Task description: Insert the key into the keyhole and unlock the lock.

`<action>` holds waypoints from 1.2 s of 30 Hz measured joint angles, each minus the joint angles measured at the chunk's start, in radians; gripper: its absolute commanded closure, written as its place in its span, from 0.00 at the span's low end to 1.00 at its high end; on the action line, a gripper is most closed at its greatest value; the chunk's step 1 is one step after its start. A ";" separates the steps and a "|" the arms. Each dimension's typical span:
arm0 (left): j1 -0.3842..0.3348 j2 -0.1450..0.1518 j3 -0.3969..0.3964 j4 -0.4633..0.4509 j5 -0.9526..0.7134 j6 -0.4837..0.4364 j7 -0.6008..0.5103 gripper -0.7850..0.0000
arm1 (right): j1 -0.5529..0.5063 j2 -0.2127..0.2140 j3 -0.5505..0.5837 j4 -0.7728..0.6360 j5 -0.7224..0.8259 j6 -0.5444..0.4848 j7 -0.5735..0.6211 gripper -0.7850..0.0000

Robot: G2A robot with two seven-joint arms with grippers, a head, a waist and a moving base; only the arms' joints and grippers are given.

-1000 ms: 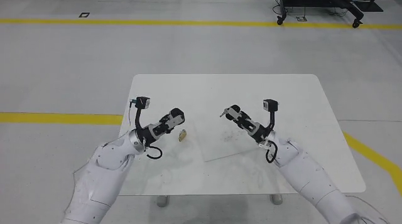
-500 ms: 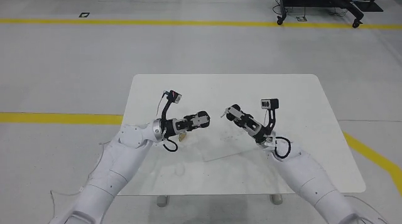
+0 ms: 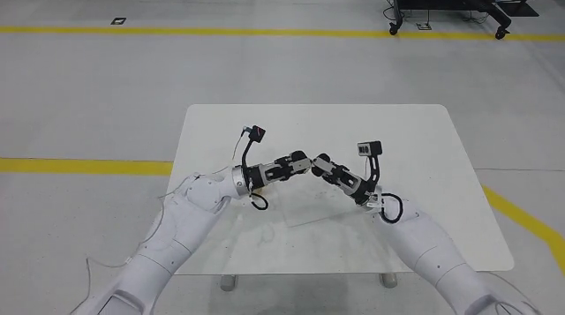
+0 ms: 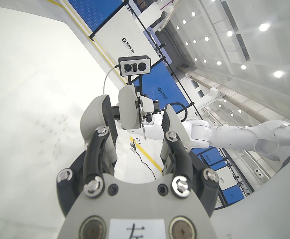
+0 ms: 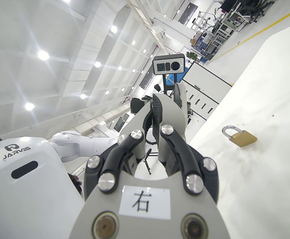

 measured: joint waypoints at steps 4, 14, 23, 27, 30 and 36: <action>0.004 -0.002 0.005 0.005 0.035 0.003 0.020 0.56 | 0.002 -0.010 0.014 0.010 -0.046 0.000 -0.040 1.00; 0.016 -0.001 -0.001 0.017 0.050 -0.008 0.035 0.77 | -0.010 -0.031 0.038 0.008 -0.139 0.000 -0.109 1.00; 0.022 -0.001 -0.008 0.009 0.060 -0.012 0.045 1.00 | -0.015 -0.046 0.052 0.017 -0.182 0.000 -0.132 1.00; 0.023 -0.001 -0.012 0.006 0.079 -0.008 0.061 1.00 | -0.020 -0.048 0.065 0.013 -0.182 0.000 -0.129 0.00; 0.027 0.002 -0.022 -0.001 0.087 -0.011 0.073 1.00 | -0.022 -0.049 0.066 0.012 -0.180 0.000 -0.124 0.00; 0.049 0.014 -0.053 -0.032 0.096 -0.009 0.063 1.00 | -0.022 -0.049 0.066 0.012 -0.180 0.000 -0.124 0.00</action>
